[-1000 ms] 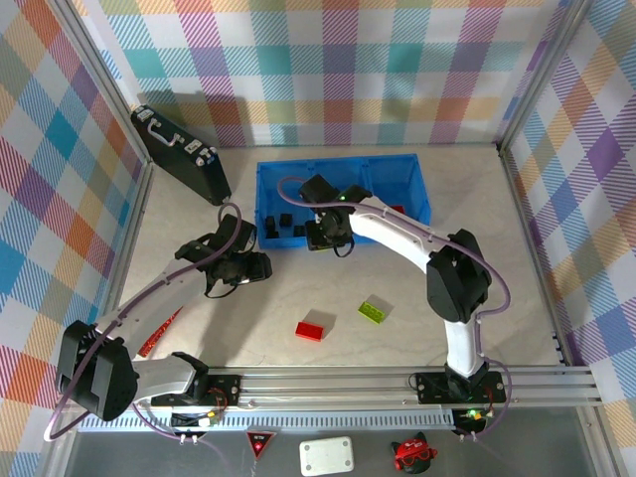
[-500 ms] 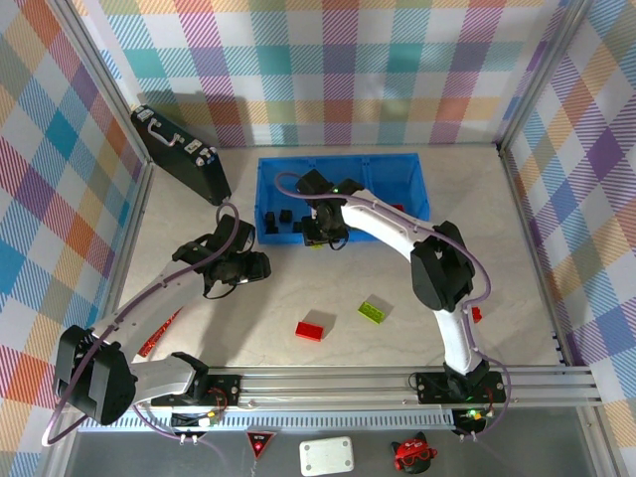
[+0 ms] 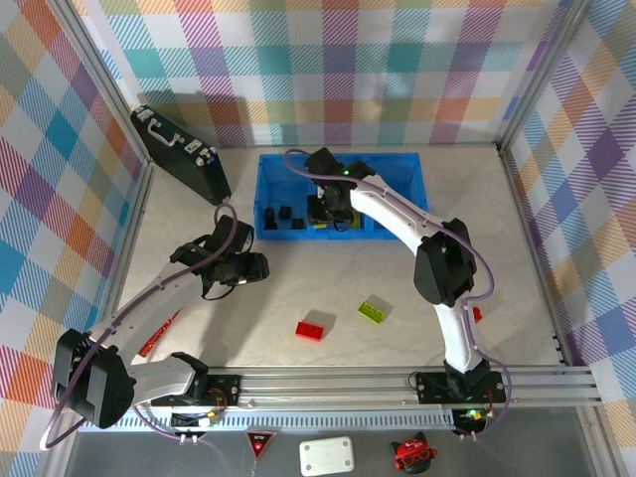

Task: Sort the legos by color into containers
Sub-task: Place the lego in the container.

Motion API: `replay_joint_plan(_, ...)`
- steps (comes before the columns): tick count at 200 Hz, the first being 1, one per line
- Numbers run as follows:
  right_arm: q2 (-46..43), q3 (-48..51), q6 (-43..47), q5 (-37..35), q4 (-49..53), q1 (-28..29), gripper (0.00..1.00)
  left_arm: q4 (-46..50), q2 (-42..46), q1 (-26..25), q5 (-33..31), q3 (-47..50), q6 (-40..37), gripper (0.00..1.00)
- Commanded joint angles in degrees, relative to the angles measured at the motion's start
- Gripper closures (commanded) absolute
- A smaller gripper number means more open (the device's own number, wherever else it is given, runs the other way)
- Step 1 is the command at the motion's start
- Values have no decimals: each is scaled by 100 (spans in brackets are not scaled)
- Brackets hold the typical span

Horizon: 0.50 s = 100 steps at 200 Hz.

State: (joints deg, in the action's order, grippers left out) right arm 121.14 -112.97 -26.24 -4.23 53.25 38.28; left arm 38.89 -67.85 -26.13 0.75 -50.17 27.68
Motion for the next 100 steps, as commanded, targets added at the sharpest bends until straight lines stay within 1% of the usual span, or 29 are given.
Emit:
replay_joint_plan(1, -165, -162, 188, -70, 228, -302, 66, 74, 0, -22, -13, -62, 38, 52)
replay_joint_plan(28, 78, -384, 320, 175, 283, -599, 66, 109, -17, -24, -31, -112, 35, 52)
replay_joint_plan(55, 375, -644, 466, 680, 230, -806, 65, 127, -27, -24, -28, -133, 31, 52)
replay_joint_plan(74, 598, -839, 494, 958, 203, -868, 63, 152, -24, -22, -31, -158, 48, 52)
replay_joint_plan(100, 968, -1181, 458, 1128, 257, -875, 63, 186, 7, -17, -69, -164, 57, 52)
